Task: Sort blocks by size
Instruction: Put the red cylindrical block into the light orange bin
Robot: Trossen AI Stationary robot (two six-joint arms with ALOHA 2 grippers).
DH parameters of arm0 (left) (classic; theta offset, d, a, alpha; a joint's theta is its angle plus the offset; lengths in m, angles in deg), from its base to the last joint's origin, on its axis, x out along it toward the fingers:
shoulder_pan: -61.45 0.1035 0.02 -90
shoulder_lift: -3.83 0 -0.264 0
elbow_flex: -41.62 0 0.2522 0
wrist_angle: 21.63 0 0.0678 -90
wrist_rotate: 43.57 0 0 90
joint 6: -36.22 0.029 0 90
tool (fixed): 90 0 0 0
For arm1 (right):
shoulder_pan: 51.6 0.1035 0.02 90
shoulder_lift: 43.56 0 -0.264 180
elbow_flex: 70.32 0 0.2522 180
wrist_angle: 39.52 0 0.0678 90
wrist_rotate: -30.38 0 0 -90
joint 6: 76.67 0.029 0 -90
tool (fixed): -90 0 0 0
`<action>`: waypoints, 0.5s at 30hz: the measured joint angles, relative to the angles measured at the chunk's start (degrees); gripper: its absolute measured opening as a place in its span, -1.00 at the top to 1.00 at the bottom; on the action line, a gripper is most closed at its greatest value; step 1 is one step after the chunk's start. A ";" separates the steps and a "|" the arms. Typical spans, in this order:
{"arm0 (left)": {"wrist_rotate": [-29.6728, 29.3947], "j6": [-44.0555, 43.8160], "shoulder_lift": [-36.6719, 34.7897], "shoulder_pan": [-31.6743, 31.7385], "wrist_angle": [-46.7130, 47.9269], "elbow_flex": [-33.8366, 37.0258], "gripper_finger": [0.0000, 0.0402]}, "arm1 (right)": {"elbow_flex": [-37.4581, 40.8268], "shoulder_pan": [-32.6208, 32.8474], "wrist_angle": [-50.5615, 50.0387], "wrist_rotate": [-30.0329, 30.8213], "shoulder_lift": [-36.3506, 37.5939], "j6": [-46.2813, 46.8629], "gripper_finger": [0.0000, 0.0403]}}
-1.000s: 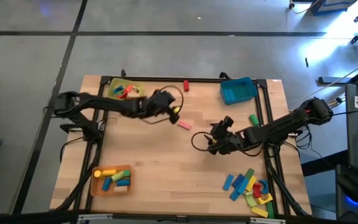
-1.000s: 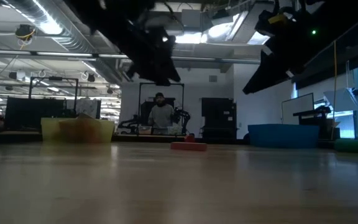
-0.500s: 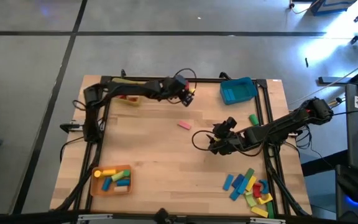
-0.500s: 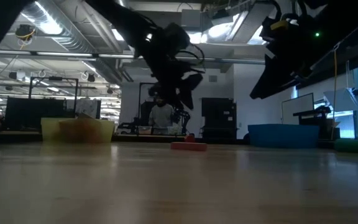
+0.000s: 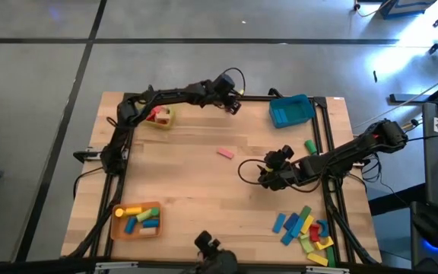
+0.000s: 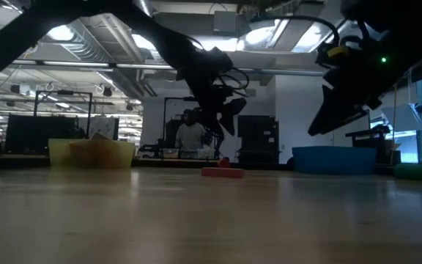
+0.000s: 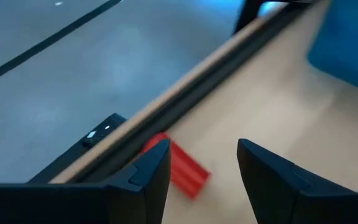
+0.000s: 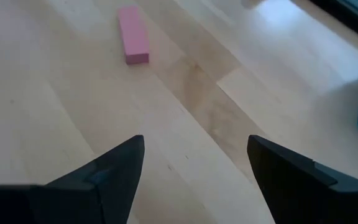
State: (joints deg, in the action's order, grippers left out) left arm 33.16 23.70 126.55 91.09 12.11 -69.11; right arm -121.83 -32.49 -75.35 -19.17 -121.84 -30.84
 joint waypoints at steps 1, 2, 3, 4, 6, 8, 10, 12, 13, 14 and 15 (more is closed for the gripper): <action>0.01 -0.32 0.26 0.51 0.14 -0.21 0.16 | 0.40 0.00 0.19 0.01 -0.02 0.65 -0.44; 0.02 -0.80 0.51 1.02 0.08 -0.37 0.16 | 0.86 0.00 0.37 0.01 -0.02 1.02 -0.44; 0.06 -1.66 0.61 1.48 0.32 -0.37 0.16 | 1.36 0.00 1.24 0.02 -0.02 1.20 -0.44; 0.08 -2.26 0.63 1.95 1.03 -0.35 0.16 | 1.78 0.00 2.16 0.00 -0.04 1.22 -0.44; 0.11 -3.81 1.03 2.61 0.64 -0.35 0.16 | 2.39 0.00 3.32 0.00 -0.04 1.00 -0.44; 0.22 -5.12 1.15 3.18 0.60 -0.35 0.16 | 2.76 0.00 4.08 0.00 -0.04 0.88 -0.44; 0.44 -5.37 1.32 3.22 0.44 -0.35 0.16 | 2.98 0.00 4.40 0.01 -0.04 0.87 -0.44; 0.82 -5.13 1.54 3.20 0.24 -0.35 0.16 | 2.98 0.00 4.49 0.00 -0.04 0.85 -0.44; 1.00 -5.10 1.87 3.16 0.46 -0.35 0.16 | 2.98 0.00 4.52 0.02 -0.04 0.85 -0.44; 1.01 -5.11 2.42 3.14 0.08 -0.35 0.16 | 2.98 0.00 4.52 0.02 -0.04 0.85 -0.44; 1.58 -5.09 2.72 3.10 -0.06 -0.35 0.16 | 2.98 0.00 4.55 0.02 -0.04 0.83 -0.44</action>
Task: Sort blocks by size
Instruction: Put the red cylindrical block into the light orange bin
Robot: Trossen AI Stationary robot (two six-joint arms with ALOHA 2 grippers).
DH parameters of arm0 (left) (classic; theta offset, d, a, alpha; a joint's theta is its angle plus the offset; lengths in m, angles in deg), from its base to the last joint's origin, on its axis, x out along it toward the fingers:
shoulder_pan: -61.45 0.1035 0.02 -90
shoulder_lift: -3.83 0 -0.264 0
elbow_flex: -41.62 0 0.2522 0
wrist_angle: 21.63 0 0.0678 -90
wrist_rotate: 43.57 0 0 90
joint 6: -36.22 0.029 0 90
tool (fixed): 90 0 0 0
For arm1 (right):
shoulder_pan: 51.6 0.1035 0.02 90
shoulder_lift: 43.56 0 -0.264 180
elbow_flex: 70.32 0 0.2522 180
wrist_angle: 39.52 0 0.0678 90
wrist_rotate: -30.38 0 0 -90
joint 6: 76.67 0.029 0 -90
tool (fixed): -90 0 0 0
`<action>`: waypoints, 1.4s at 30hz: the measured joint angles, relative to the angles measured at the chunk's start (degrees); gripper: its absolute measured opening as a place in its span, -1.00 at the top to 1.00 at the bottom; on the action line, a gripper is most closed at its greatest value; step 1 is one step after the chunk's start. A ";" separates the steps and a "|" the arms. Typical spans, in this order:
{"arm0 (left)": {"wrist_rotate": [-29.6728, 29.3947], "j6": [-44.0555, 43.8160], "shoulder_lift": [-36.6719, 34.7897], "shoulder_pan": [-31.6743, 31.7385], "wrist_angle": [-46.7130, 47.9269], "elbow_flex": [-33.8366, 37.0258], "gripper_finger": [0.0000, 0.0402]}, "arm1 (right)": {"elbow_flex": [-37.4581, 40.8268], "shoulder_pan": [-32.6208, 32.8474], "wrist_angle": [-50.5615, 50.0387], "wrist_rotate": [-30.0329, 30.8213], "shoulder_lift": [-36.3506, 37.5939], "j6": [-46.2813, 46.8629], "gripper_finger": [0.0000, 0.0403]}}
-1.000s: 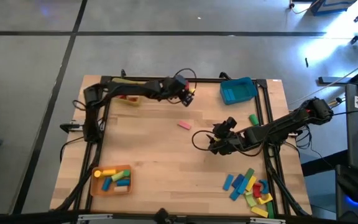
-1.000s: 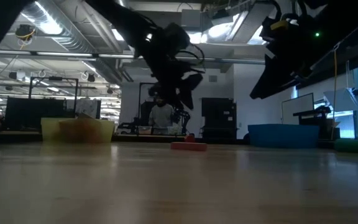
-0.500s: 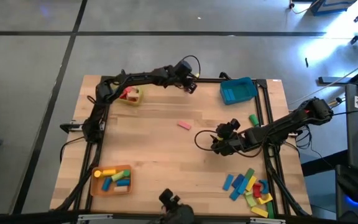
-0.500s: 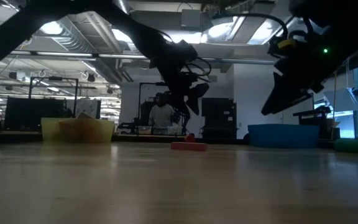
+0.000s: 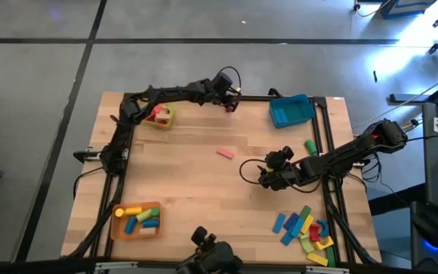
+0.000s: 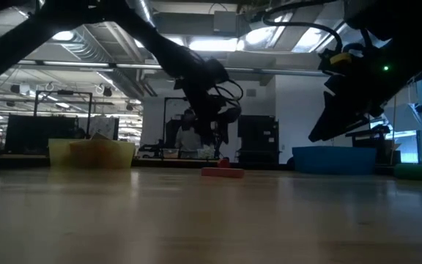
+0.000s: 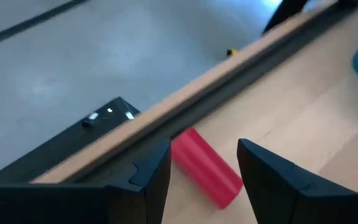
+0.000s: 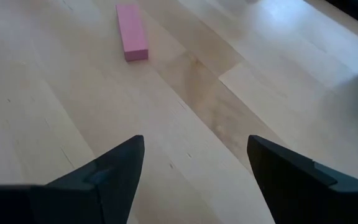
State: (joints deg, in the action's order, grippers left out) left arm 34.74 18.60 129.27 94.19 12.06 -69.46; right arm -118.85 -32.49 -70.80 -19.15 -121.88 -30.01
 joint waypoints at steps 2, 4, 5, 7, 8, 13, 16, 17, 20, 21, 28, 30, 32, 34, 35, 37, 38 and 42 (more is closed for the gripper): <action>1.26 0.00 0.94 0.04 0.05 0.02 0.16 | 0.00 0.00 0.07 0.02 0.00 -0.34 -0.44; 1.69 0.01 1.48 0.28 0.78 0.04 0.16 | 0.00 0.00 0.05 0.00 0.00 -0.38 -0.44; 1.72 -0.01 1.77 0.34 0.57 0.04 0.16 | 0.00 0.00 0.09 0.02 0.00 -0.39 -0.44; 3.81 -0.31 2.02 0.81 0.63 0.04 0.16 | 0.00 0.00 0.15 0.02 0.00 -0.39 -0.44; 4.63 -0.25 2.04 0.96 0.61 0.04 0.16 | 0.00 0.00 0.20 0.02 0.00 -0.39 -0.44; 9.32 -0.13 2.14 2.18 1.01 0.02 0.16 | 0.00 0.00 0.31 0.12 0.00 -0.40 -0.44; 13.71 0.27 2.94 2.94 0.17 0.02 0.16 | 0.00 0.00 0.33 0.28 0.00 -0.42 -0.44; 14.96 1.05 3.04 3.30 0.82 0.04 0.16 | 0.00 0.00 0.31 0.32 0.00 -0.42 -0.44; 15.92 5.34 2.91 3.86 1.08 0.04 0.16 | 0.00 0.00 0.16 0.46 0.00 -0.44 -0.44; 16.01 7.20 2.60 3.91 1.26 0.04 0.17 | 0.00 0.00 0.12 0.46 0.00 -0.42 -0.44; 16.12 32.32 2.75 3.62 -3.48 -0.98 0.50 | 0.00 0.00 -0.35 0.46 0.00 -0.46 -0.44; 16.11 38.75 3.56 3.60 -5.08 -0.62 0.64 | 0.00 0.00 -0.35 0.46 0.00 -0.46 -0.44; 16.86 40.67 4.72 3.46 -6.59 -0.58 0.77 | 0.00 0.00 -0.42 0.46 0.00 -0.48 -0.44; 18.58 40.70 5.30 3.46 -6.52 -0.46 0.88 | 0.00 0.00 -0.39 0.46 0.00 -0.47 -0.44; 19.02 40.55 5.54 3.44 -6.70 -0.46 0.93 | 0.00 0.00 -0.46 0.44 0.00 -0.48 -0.44; 19.11 39.03 5.60 3.42 -6.16 -0.48 0.98 | 0.00 0.00 -0.38 0.46 0.00 -0.46 -0.44; 19.08 38.62 5.60 3.55 -5.57 -0.46 0.98 | 0.00 0.00 -0.42 0.46 0.00 -0.46 -0.44; 18.92 34.95 5.62 4.44 -2.18 -0.46 0.96 | -0.02 0.00 -0.31 0.45 0.00 -0.48 -0.44</action>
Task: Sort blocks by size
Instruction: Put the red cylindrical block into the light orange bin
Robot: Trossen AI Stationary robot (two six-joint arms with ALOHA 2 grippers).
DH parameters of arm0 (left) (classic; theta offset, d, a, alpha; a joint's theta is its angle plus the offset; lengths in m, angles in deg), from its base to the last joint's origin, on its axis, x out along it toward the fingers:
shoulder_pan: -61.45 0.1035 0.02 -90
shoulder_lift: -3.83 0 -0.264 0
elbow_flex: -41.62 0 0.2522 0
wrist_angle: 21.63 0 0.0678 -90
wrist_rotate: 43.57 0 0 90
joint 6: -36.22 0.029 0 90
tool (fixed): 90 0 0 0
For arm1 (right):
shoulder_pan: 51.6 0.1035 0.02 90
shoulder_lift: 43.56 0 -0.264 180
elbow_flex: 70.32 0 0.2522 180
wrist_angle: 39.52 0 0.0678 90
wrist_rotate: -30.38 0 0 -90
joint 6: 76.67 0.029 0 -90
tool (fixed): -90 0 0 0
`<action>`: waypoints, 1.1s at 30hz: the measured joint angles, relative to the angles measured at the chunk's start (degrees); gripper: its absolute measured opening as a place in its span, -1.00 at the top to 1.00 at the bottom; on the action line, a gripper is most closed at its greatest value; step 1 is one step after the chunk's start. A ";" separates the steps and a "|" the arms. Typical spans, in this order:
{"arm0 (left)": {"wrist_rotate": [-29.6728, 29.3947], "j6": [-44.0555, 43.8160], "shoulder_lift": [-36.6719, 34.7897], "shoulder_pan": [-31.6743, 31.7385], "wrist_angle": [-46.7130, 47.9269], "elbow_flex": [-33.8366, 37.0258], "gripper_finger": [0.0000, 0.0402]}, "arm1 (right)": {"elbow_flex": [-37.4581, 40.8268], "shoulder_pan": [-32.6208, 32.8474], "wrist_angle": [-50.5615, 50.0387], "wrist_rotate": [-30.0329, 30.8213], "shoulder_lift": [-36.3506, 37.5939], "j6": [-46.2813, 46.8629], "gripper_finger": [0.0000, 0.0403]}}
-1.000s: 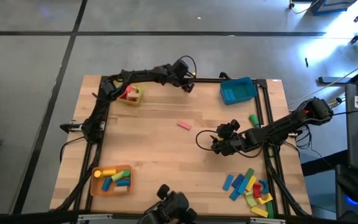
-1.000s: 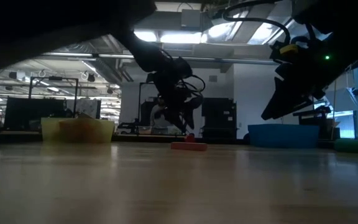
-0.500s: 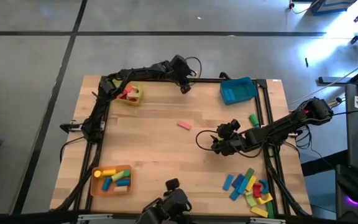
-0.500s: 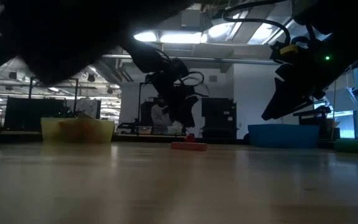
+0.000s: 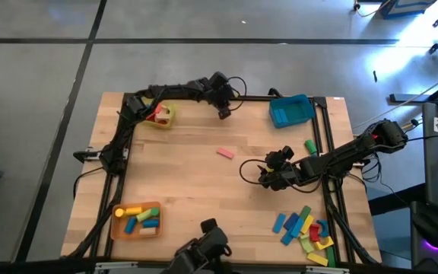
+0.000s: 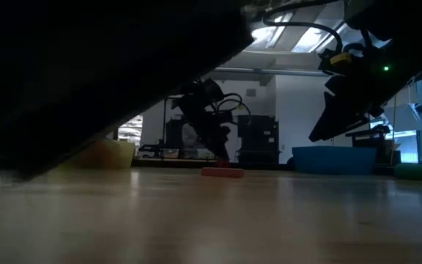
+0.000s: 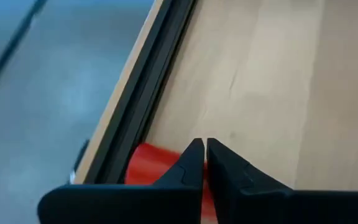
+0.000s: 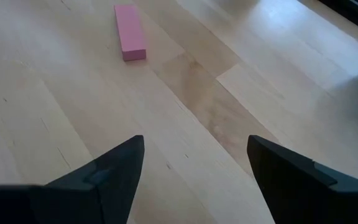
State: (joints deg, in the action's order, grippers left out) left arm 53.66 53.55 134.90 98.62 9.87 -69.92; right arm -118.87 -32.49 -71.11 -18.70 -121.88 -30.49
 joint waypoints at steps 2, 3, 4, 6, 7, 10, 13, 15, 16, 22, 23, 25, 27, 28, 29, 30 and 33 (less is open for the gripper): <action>-0.13 -2.01 0.00 0.36 2.05 -0.02 0.97 | 0.00 0.00 0.07 0.01 0.00 0.01 -0.44; -0.12 -2.18 0.02 0.43 3.45 -0.02 0.98 | 0.00 0.00 0.08 0.01 0.00 0.02 -0.44; -0.24 -2.19 0.02 0.45 4.97 -0.02 0.99 | 0.00 0.00 0.07 -0.01 0.00 0.00 -0.44; -0.32 -2.33 -0.02 0.44 8.34 0.00 0.99 | 0.00 0.00 0.15 0.01 0.00 0.02 -0.44; -0.57 -2.41 -0.10 0.37 9.87 0.00 0.98 | 0.00 0.00 0.12 -0.01 0.00 0.02 -0.44; -2.04 -3.81 -1.29 -0.19 14.13 -0.02 0.97 | 0.00 0.00 0.14 -0.47 0.00 0.02 -0.44; -2.90 -6.16 -3.50 -0.89 16.05 -0.02 0.98 | 0.00 0.00 0.11 -0.54 0.00 0.02 -0.44; -3.55 -7.87 -5.83 -1.47 18.05 -0.02 0.99 | 0.00 0.00 0.00 -0.58 0.00 0.02 -0.44; -4.10 -8.70 -7.17 -1.84 19.57 -0.04 0.99 | 0.00 0.00 -0.07 -0.58 0.00 0.02 -0.44; -16.08 -18.55 -12.35 -4.26 31.30 -0.04 0.99 | -0.02 0.00 -0.16 -1.01 0.00 0.02 -0.44; -17.52 -18.78 -12.61 -4.31 33.25 -0.06 0.99 | -0.02 0.00 -0.27 -0.95 0.00 0.01 -0.44; -18.77 -18.50 -12.68 -4.15 37.43 -0.06 0.99 | -0.02 0.00 -0.24 -0.84 0.00 0.02 -0.44; -19.74 -18.60 -12.68 -3.73 41.08 -0.04 0.96 | -0.02 0.00 -0.29 -0.82 0.00 0.02 -0.44; -20.38 -18.94 -12.68 -3.59 42.13 -0.04 0.94 | -0.02 0.00 -0.26 -0.78 0.00 0.02 -0.44; -20.78 -19.63 -12.68 -3.41 42.82 -0.04 0.90 | -0.02 0.00 -0.29 -0.76 0.00 -0.05 -0.44; -21.15 -20.09 -12.68 -3.17 43.53 -0.04 0.87 | -0.02 0.00 -0.28 -0.67 0.00 -0.13 -0.44; -21.45 -21.64 -12.68 -2.14 45.34 -0.04 0.71 | -0.02 0.00 -0.33 -0.55 0.00 -0.16 -0.44</action>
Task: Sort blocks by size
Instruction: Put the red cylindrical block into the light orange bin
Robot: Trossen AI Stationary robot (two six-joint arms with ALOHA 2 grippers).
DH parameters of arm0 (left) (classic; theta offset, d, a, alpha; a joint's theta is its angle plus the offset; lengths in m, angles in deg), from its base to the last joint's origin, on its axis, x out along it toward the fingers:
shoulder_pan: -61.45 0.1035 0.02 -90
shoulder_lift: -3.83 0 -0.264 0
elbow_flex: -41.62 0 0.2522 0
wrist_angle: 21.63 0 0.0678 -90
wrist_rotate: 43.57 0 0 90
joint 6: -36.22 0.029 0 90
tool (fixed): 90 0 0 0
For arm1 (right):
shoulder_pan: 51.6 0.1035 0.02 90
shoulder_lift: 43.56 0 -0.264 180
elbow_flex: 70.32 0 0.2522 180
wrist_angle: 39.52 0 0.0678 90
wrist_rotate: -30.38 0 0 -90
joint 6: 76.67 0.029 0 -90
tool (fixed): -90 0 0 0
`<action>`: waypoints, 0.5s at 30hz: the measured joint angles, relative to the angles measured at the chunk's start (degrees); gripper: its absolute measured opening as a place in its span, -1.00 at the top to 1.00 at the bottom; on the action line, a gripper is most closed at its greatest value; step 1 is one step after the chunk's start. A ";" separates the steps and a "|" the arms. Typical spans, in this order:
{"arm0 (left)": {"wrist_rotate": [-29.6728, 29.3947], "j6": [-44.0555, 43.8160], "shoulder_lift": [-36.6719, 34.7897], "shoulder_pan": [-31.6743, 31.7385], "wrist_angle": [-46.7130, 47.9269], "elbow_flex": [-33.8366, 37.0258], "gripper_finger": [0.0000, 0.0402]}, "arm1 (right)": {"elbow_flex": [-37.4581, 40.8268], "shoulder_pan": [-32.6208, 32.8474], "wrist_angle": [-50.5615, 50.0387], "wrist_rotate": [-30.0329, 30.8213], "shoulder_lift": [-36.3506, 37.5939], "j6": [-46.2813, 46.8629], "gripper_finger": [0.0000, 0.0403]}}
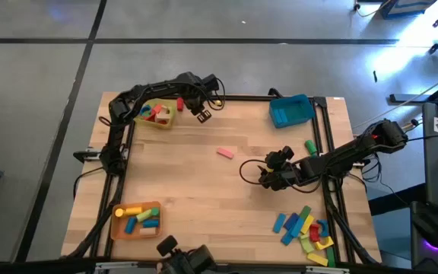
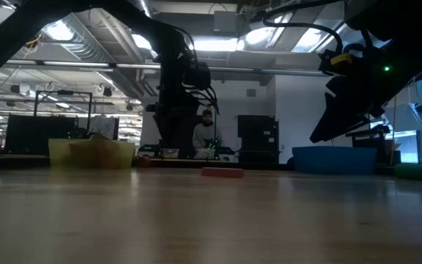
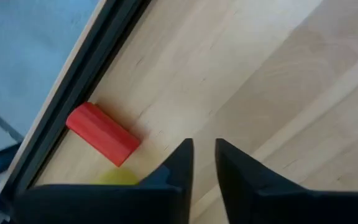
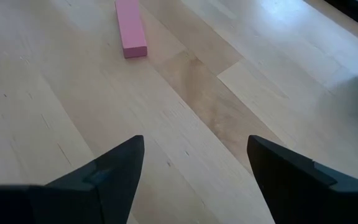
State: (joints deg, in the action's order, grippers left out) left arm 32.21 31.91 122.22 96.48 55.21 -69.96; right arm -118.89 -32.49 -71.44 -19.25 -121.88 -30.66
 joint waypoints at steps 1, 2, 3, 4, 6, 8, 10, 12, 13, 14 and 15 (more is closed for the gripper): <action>0.00 -0.57 0.00 0.37 0.41 0.00 0.65 | 0.00 0.00 0.01 0.00 0.00 -0.02 -0.44; -0.10 -1.14 0.00 0.76 0.86 0.00 0.59 | 0.00 0.00 0.01 -0.01 0.00 -0.02 -0.44; -0.16 -1.55 0.00 1.10 1.29 0.00 0.52 | 0.00 0.00 -0.02 -0.01 0.00 -0.03 -0.44; -0.18 -2.29 0.00 1.45 1.36 0.00 0.46 | 0.00 0.00 -0.02 -0.01 0.00 -0.05 -0.44; -0.18 -4.35 0.00 2.16 1.30 0.00 0.35 | 0.00 0.00 0.00 -0.01 0.00 -0.06 -0.44; -0.17 -6.15 0.00 2.82 1.78 0.00 0.26 | 0.00 0.00 0.04 0.14 -0.26 -0.18 -0.44; -0.19 -7.54 0.00 3.34 2.12 0.00 0.21 | 0.00 0.00 -0.14 0.14 -0.40 -0.43 -0.44; -0.75 -8.61 0.00 3.86 1.78 0.00 0.19 | -0.01 0.00 0.23 0.17 -0.78 -0.50 -0.44; -1.22 -8.89 0.00 4.10 1.62 0.00 0.19 | -0.02 0.00 -0.08 0.15 -0.86 -0.55 -0.44; -1.51 -9.05 0.00 4.31 1.43 0.00 0.19 | 0.00 0.00 -0.15 0.15 -0.90 -0.56 -0.44; -1.65 -9.04 0.00 4.55 1.12 0.00 0.20 | 0.00 0.00 0.13 0.17 -0.87 -0.56 -0.44</action>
State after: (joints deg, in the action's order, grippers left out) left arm 30.57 22.87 122.22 101.03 56.32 -69.96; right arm -118.89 -32.49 -71.30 -19.08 -122.76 -31.21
